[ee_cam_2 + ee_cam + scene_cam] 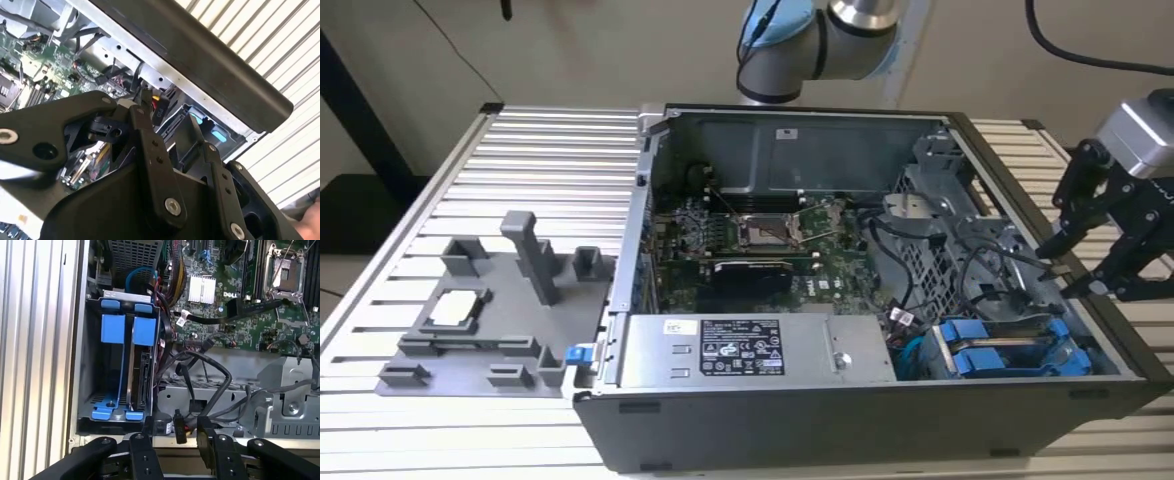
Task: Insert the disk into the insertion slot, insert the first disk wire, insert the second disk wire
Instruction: 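Insert the first disk wire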
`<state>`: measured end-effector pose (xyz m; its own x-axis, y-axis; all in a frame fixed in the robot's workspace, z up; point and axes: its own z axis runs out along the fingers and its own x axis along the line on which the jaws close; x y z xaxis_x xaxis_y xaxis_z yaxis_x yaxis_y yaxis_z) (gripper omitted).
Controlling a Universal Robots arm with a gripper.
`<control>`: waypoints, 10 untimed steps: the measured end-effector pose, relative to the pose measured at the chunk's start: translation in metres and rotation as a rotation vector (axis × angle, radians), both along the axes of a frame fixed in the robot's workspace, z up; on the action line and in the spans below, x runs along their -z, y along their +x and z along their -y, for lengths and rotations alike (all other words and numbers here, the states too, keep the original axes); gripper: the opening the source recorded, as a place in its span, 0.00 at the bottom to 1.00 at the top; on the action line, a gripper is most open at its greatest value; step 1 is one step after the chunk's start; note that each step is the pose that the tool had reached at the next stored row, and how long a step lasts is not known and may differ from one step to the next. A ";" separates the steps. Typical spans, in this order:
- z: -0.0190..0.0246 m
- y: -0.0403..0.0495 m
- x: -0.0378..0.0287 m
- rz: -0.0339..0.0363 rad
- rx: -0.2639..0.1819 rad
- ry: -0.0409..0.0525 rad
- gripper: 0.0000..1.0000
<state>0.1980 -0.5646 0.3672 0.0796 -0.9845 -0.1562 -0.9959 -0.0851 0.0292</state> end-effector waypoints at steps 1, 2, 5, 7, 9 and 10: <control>-0.0001 0.0003 -0.0001 -0.0051 -0.004 -0.0001 0.47; -0.0001 0.0005 0.0000 -0.0061 -0.006 0.0001 0.47; 0.0000 0.0019 0.0000 -0.0061 -0.010 0.0019 0.47; 0.0000 0.0028 0.0000 -0.0061 -0.024 0.0081 0.47; -0.0001 0.0036 -0.0001 -0.0061 -0.030 0.0089 0.47; -0.0001 0.0036 -0.0001 -0.0061 -0.030 0.0090 0.47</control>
